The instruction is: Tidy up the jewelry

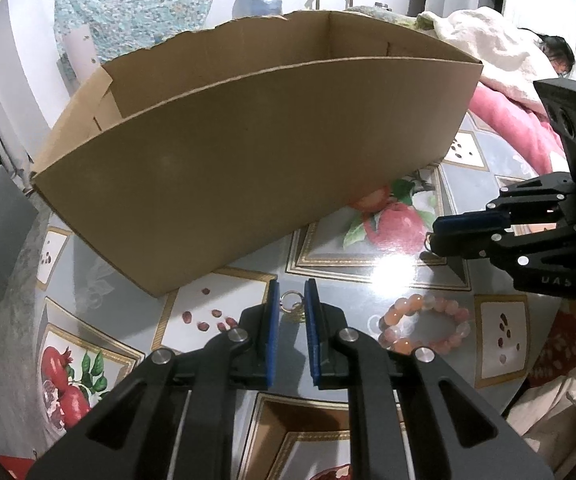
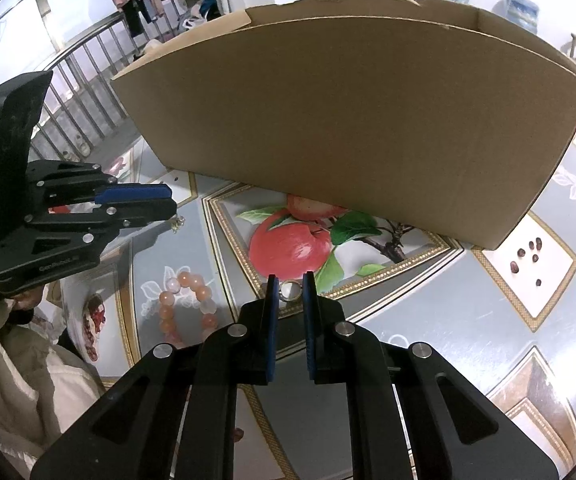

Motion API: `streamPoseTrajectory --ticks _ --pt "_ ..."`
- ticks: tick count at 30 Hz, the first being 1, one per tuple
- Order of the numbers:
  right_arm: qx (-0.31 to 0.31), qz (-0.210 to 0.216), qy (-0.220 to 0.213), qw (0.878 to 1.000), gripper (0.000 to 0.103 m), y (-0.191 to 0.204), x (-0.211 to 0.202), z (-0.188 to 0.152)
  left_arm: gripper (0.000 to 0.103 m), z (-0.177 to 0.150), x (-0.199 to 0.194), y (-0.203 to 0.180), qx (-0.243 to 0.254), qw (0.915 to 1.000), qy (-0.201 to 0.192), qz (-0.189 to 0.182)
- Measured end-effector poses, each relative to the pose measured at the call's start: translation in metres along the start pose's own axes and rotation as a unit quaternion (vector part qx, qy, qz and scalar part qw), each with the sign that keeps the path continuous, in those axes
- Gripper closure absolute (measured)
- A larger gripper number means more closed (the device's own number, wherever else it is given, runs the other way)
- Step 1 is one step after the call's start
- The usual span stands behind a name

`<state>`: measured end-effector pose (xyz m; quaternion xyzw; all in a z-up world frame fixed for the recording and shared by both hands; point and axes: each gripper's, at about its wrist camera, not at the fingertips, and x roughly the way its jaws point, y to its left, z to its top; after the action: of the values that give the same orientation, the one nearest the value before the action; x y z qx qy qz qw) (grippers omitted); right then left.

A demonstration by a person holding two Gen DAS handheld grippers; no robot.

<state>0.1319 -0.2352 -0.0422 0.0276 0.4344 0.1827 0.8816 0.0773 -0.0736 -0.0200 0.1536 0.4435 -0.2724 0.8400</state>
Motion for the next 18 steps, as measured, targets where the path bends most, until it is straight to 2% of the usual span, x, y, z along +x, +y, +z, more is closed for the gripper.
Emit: streamPoseTrajectory --ticks 8,18 --pt "-0.005 -0.007 -0.002 1.000 0.093 0.007 -0.005 -0.003 0.091 -0.003 -0.007 0.005 -0.005 0.9999 -0.006 0.008" --pt "-0.023 -0.011 -0.041 0.999 0.093 0.025 -0.036 0.004 0.091 -0.001 -0.038 0.017 -0.010 0.9991 -0.040 0.010"
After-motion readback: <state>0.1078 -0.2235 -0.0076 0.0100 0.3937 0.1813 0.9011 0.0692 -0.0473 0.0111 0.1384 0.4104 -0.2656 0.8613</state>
